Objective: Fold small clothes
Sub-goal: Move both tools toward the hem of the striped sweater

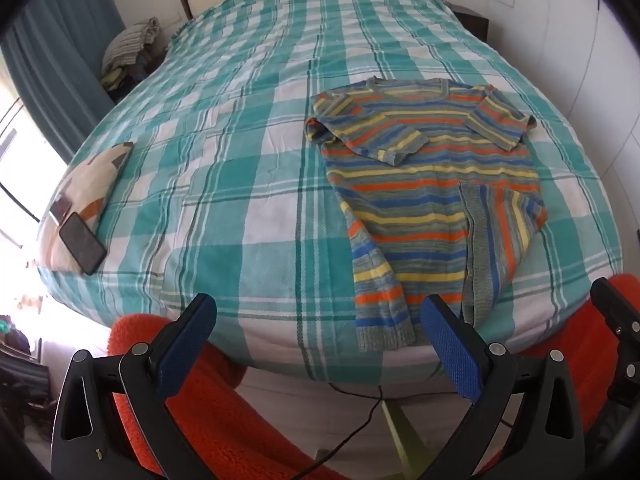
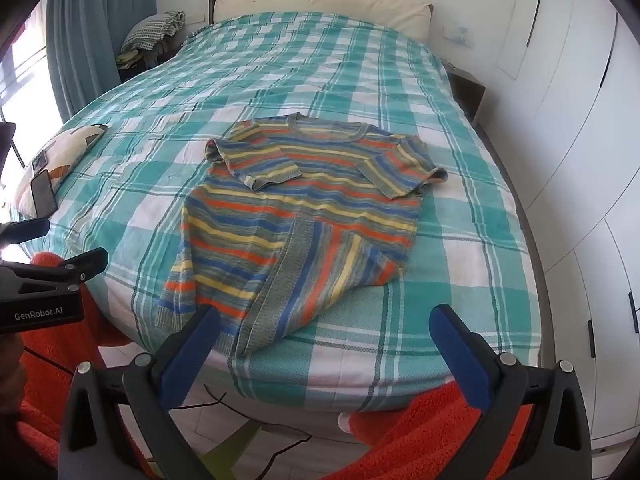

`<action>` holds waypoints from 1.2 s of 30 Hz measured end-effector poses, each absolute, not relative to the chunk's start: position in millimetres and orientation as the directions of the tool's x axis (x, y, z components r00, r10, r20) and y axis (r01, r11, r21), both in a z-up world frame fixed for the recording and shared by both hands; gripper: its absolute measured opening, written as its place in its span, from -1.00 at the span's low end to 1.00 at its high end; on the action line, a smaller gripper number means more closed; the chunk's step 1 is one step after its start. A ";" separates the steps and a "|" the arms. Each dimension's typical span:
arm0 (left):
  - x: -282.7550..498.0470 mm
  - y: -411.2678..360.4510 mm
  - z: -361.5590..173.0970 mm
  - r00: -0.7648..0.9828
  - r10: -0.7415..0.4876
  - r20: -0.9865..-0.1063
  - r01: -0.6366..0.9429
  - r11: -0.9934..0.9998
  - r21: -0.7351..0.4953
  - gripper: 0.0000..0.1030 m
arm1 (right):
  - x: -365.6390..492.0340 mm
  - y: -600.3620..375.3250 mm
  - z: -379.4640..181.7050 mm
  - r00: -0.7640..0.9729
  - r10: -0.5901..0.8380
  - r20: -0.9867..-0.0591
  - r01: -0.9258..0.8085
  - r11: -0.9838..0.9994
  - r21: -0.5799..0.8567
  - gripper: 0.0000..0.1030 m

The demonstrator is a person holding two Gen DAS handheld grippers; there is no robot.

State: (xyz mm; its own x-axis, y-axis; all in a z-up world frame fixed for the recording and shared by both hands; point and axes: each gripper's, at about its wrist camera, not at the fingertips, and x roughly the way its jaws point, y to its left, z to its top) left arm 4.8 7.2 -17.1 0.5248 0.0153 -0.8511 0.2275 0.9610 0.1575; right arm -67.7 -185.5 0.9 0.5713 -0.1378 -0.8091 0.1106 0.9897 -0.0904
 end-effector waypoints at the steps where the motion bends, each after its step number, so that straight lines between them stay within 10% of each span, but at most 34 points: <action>1: 4.8 7.4 -17.1 0.524 0.014 -0.851 0.228 0.961 0.157 0.98 | -67.7 -184.7 1.9 0.571 -0.139 -0.809 0.110 0.990 -0.093 1.00; 36: 3.4 3.3 -27.3 0.519 0.040 -0.854 0.235 0.954 0.188 0.98 | -64.3 -191.7 0.5 0.525 -0.257 -0.811 0.184 0.965 -0.187 1.00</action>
